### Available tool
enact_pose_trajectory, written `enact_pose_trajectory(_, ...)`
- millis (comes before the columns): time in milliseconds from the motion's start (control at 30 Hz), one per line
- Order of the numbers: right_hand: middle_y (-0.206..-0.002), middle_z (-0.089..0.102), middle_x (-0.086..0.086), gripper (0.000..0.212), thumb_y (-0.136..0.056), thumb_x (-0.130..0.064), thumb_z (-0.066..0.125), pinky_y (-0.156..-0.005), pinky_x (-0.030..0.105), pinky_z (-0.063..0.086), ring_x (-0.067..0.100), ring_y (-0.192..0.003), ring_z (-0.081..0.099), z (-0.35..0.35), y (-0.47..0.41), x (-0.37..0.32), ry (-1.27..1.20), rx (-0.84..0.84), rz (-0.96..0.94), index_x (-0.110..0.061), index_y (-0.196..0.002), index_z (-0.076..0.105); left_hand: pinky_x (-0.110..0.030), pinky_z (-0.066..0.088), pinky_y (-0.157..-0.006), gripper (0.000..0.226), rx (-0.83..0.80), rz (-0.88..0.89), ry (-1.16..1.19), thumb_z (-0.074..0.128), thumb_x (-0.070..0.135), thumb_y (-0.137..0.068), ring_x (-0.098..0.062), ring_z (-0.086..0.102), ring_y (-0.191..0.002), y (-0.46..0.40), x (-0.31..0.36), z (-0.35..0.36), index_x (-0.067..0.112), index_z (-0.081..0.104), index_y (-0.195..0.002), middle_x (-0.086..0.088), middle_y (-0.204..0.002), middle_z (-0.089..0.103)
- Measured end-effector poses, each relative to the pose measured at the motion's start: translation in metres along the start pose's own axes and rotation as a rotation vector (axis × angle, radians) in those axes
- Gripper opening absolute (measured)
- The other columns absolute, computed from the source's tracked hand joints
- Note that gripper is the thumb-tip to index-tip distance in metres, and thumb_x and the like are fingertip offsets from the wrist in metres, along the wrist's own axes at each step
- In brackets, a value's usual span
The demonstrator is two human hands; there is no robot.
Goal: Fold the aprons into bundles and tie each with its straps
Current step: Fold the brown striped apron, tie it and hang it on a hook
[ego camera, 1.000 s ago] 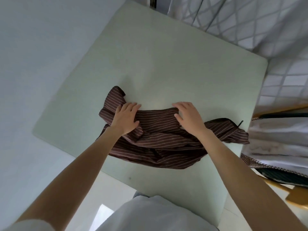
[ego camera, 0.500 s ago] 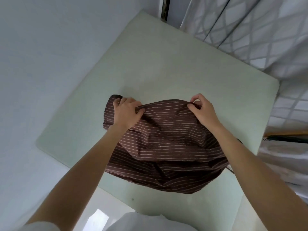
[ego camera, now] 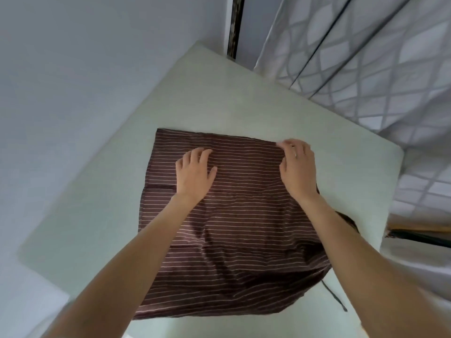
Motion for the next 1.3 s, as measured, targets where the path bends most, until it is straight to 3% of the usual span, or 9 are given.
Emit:
enact_pose_trajectory(167,-0.159,0.000,0.006,0.071,-0.091,-0.057,0.042,-0.116,0.047,0.000,0.030,-0.145,-0.006,0.084,0.027,0.006,-0.019,-0.559,0.094,-0.026,-0.150,0.015,-0.066,-0.004,-0.106,0.082,-0.285,-0.073,-0.144,0.026,0.077,-0.081,-0.035,-0.011,-0.143,-0.008,-0.028,0.048,0.037,0.002,-0.148,-0.004,-0.158,-0.005)
enact_pose_trajectory(267,-0.157,-0.017,0.006,0.098,-0.073,-0.082,0.037,-0.108,0.052,-0.016,0.034,-0.141,-0.020,0.110,0.022,0.015,0.043,-0.640,0.116,-0.035,-0.149,-0.003,-0.070,-0.007,-0.103,0.086,-0.299,-0.068,-0.165,0.016,0.083,-0.075,-0.035,-0.021,-0.140,-0.025,-0.036,0.058,0.040,-0.008,-0.146,-0.002,-0.157,-0.016)
enact_pose_trajectory(400,-0.156,-0.021,0.005,0.104,-0.066,-0.088,0.032,-0.109,0.059,-0.016,0.034,-0.140,-0.024,0.125,-0.010,0.020,0.067,-0.593,0.062,-0.038,-0.148,-0.009,-0.070,-0.010,-0.103,0.085,-0.227,-0.084,-0.149,0.012,0.084,-0.074,-0.033,-0.023,-0.140,-0.056,-0.047,0.058,0.043,-0.009,-0.145,0.001,-0.156,-0.018)
enact_pose_trajectory(733,-0.158,-0.011,0.006,0.091,-0.072,-0.086,0.015,-0.112,0.059,-0.008,0.033,-0.143,-0.017,0.143,-0.074,0.025,0.148,-0.467,-0.039,-0.039,-0.148,-0.004,-0.068,-0.009,-0.105,0.083,-0.090,-0.141,-0.193,0.007,0.084,-0.077,-0.033,-0.018,-0.141,-0.092,-0.054,0.059,0.040,-0.009,-0.146,-0.003,-0.157,-0.013)
enact_pose_trajectory(833,-0.159,-0.005,0.004,0.084,-0.079,-0.077,0.031,-0.113,0.055,-0.012,0.027,-0.144,-0.014,0.134,-0.079,0.022,-0.129,-0.476,0.007,-0.036,-0.149,0.009,-0.068,-0.008,-0.105,0.081,-0.092,-0.143,-0.198,0.007,0.082,-0.079,-0.033,-0.017,-0.142,-0.094,-0.056,0.059,0.040,-0.008,-0.146,-0.003,-0.157,-0.013)
enact_pose_trajectory(933,-0.154,0.025,0.002,0.053,-0.093,-0.045,0.051,-0.117,0.052,0.002,0.021,-0.145,0.010,0.094,-0.069,0.025,-0.530,-0.255,0.152,-0.026,-0.141,0.038,-0.068,-0.008,-0.105,0.077,-0.100,-0.151,-0.174,0.009,0.079,-0.082,-0.031,-0.017,-0.142,-0.097,-0.058,0.059,0.041,-0.006,-0.146,-0.002,-0.157,-0.012)
enact_pose_trajectory(1067,-0.126,0.057,0.002,0.026,-0.095,-0.016,0.051,-0.108,0.029,0.031,0.018,-0.123,0.045,0.024,0.019,0.039,-0.504,0.076,0.300,-0.014,-0.119,0.060,-0.065,-0.008,-0.105,0.063,-0.031,-0.194,-0.038,0.028,0.065,-0.091,-0.031,-0.008,-0.144,-0.094,-0.052,0.051,0.041,0.013,-0.146,-0.001,-0.158,0.002)
enact_pose_trajectory(1200,-0.107,0.062,0.007,0.023,-0.089,-0.008,0.053,-0.089,0.012,0.032,0.022,-0.104,0.048,-0.007,0.143,0.066,-0.349,0.190,0.599,-0.010,-0.109,0.063,-0.047,0.030,-0.108,0.039,0.218,-0.091,0.240,0.048,0.039,-0.092,-0.024,0.040,-0.127,-0.054,-0.005,0.024,0.022,0.052,-0.128,-0.004,-0.135,0.049)
enact_pose_trajectory(1300,-0.113,0.058,0.010,0.033,-0.084,-0.009,0.057,-0.092,0.029,0.036,0.023,-0.107,0.044,0.005,0.213,0.080,-0.263,0.053,0.733,-0.011,-0.117,0.057,-0.034,0.047,-0.088,0.031,0.069,0.070,0.405,0.055,0.042,-0.089,-0.010,0.052,-0.099,0.005,0.056,0.027,0.020,0.059,-0.110,0.005,-0.107,0.060)
Point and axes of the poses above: each hand's wrist, its own y-axis away from the middle knuckle, its own z-axis out of the palm, x = y × z, the point moved 6 cm from there along -y, towards the middle knuckle
